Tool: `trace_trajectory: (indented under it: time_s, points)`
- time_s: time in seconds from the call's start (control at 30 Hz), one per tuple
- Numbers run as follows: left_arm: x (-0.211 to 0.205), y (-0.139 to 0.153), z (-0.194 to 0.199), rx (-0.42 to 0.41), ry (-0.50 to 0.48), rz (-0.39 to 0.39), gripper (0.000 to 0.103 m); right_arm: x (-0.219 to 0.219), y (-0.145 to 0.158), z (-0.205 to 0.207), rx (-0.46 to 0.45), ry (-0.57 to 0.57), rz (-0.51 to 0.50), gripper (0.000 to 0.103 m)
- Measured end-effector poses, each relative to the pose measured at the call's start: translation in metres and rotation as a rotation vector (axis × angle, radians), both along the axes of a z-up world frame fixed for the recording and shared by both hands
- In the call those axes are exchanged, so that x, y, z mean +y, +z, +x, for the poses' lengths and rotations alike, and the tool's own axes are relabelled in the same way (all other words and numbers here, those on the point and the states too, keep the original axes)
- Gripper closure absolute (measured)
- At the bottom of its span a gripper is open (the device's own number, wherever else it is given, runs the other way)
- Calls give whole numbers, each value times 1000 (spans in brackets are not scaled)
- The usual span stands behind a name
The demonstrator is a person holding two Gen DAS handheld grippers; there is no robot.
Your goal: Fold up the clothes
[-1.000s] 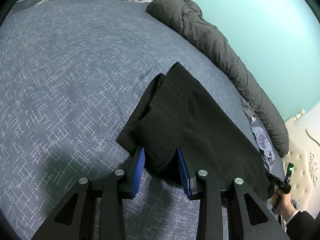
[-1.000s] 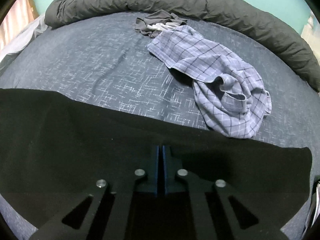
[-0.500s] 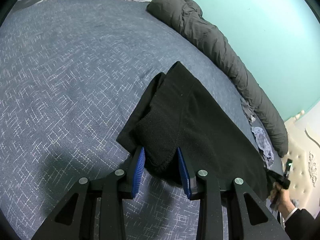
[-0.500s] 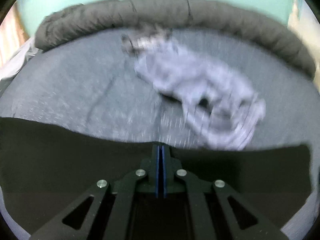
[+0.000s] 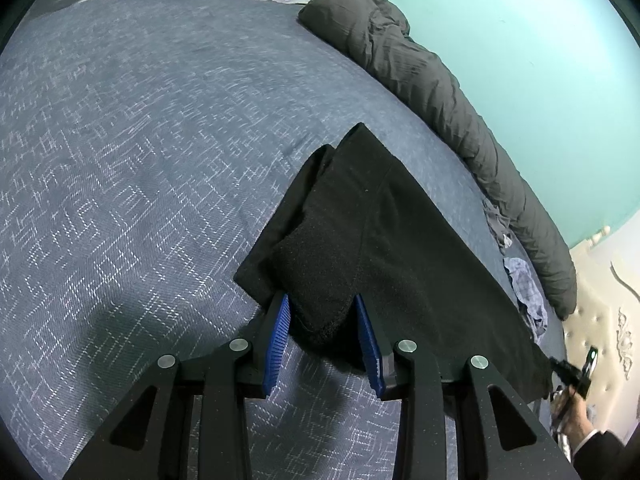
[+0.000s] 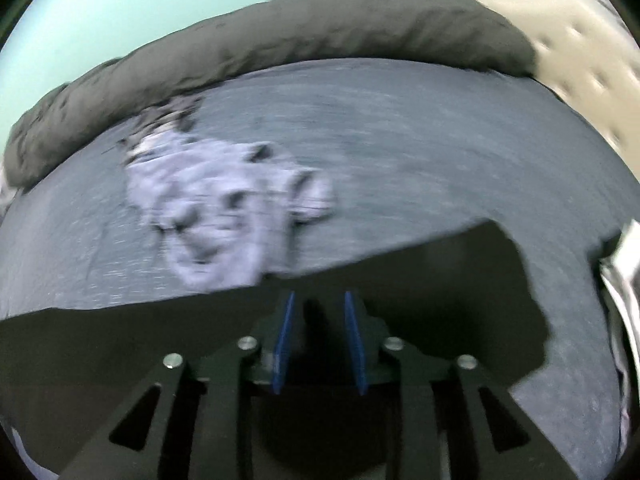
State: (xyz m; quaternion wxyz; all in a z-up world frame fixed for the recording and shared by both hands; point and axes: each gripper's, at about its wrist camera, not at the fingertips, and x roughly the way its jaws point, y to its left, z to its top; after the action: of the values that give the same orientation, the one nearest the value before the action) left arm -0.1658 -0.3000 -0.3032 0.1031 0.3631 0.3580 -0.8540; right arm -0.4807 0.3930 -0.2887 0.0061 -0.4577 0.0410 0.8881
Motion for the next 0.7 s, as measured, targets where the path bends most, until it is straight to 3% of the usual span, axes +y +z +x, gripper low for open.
trace_trajectory:
  time_s: [0.07,0.13,0.27,0.4,0.7]
  points:
    - [-1,-1,0,2,3,7,65,28,3,14,21,-62,-17,49]
    - [-1,-1,0,2,5,9,65,61,2,30,35,-159,-66,42]
    - [1,-2,1,4,19,8,65,112,-9,53,35,-312,-161,41]
    - [3,-1,2,8,35,8,64,135,-29,64,12,-362,-328,36]
    - [2,-2,4,10,41,15,63,112,-42,50,39,-300,-385,30]
